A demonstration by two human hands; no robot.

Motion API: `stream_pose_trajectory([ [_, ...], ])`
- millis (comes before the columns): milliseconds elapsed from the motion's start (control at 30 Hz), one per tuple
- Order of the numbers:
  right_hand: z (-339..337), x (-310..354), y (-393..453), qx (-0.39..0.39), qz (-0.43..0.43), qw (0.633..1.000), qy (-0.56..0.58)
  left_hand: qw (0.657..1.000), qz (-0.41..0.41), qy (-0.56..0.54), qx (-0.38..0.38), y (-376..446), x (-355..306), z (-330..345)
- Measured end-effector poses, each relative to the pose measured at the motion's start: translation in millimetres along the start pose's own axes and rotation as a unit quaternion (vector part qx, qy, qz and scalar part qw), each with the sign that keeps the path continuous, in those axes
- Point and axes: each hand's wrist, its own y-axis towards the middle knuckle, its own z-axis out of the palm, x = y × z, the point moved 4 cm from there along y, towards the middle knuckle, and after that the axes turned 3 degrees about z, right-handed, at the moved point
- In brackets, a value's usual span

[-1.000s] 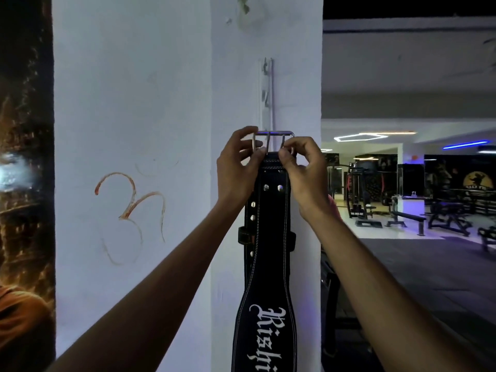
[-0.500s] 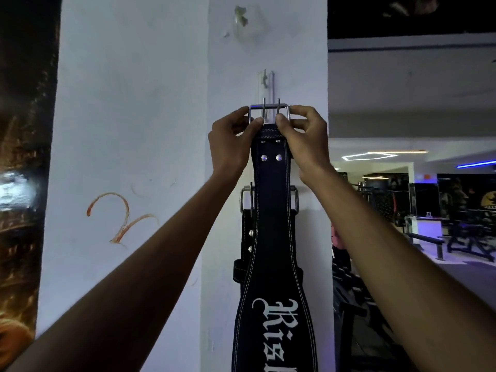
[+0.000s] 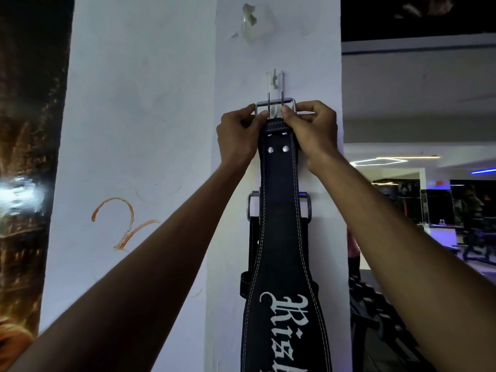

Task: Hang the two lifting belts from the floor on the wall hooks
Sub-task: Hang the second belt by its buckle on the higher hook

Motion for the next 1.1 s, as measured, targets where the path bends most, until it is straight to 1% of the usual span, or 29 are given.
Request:
stream_pose_trajectory([
  [167,-0.3,-1.8,0.1,0.003,0.013,1.000,0.009,1.000,0.001,0.003,0.018,6.6,3.7,1.4],
  [467,-5.5,-5.2,-7.5,-0.003,0.015,0.999,-0.038,1.000,-0.017,-0.003,0.021,-0.7,5.2,1.3],
  [567,-5.9,-6.8,-8.2,-0.004,0.015,0.998,-0.056,0.999,-0.036,-0.011,0.025,-0.5,11.3,0.0],
  [667,-6.3,-8.3,-13.4,-0.001,0.012,0.998,-0.062,0.998,-0.042,-0.017,0.032,-4.4,12.6,-3.3],
  [767,-6.8,-8.7,-19.2,-0.004,0.010,0.998,-0.061,0.999,-0.039,-0.014,0.024,-8.1,12.0,-3.9],
  [867,-9.7,-5.6,-20.9,-0.016,0.009,0.995,-0.097,0.999,-0.035,-0.008,0.028,-9.2,8.0,-2.1],
  [967,-12.9,1.9,-21.4,-0.027,-0.005,0.989,-0.147,0.999,-0.026,0.022,0.037,-8.2,4.1,0.2],
  [1100,-13.0,9.4,-18.0,-0.034,-0.006,0.986,-0.160,0.996,-0.072,0.043,0.016,-2.1,0.3,1.9],
])
